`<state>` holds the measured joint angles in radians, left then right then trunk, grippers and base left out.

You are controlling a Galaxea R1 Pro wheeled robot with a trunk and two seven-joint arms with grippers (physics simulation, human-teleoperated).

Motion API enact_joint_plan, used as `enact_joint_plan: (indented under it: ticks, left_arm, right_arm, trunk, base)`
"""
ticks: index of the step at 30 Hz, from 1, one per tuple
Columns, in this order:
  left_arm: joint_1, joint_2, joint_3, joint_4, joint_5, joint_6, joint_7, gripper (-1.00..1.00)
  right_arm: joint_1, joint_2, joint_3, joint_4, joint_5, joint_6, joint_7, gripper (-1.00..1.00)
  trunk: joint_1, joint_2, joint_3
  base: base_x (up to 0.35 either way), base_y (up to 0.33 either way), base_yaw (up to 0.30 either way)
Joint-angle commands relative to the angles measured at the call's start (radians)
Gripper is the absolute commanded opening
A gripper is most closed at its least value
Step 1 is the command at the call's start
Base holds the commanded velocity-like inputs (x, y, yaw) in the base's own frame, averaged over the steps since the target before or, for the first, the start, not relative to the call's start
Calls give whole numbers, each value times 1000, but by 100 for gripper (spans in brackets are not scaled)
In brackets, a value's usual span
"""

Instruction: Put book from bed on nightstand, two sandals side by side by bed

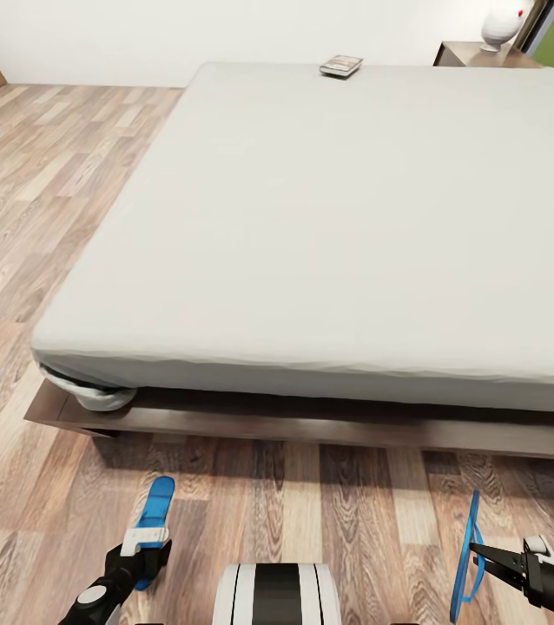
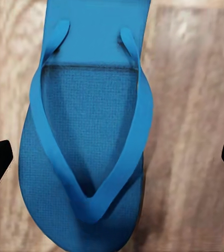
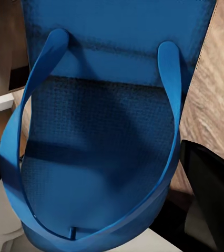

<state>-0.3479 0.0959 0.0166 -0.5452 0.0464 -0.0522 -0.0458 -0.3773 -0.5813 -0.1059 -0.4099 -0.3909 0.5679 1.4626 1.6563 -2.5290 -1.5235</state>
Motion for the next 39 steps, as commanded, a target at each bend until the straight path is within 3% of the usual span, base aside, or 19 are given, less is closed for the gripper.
enact_joint_plan:
  ticks: [1, 28, 34, 37, 39]
  left_arm:
    - [0, 0, 2, 1, 5, -2, -5, 100]
    - [0, -1, 2, 1, 4, -2, -5, 100]
    - [0, 1, 3, -1, 6, -3, -14, 100]
    - [0, 5, 5, -3, 8, -2, -75, 100]
    - [0, 13, 11, -4, 21, 0, -193, 100]
  right_arm:
    - [0, 0, 0, 0, -2, 10, 2, -100]
    - [0, 0, 0, 0, -1, 10, 2, -100]
    - [0, 0, 0, 0, -1, 10, 2, -100]
    - [0, 0, 0, 0, -2, 10, 2, -100]
    - [0, 0, 0, 0, -2, 10, 2, -100]
  trunk:
    - [-1, 0, 3]
    - [-13, 6, 108]
    - [-13, 6, 108]
    - [-13, 6, 108]
    - [-13, 6, 108]
  base:
    - [0, 0, 0]
    - [0, 0, 0]
    - [0, 0, 0]
    - [0, 0, 0]
    - [0, 0, 0]
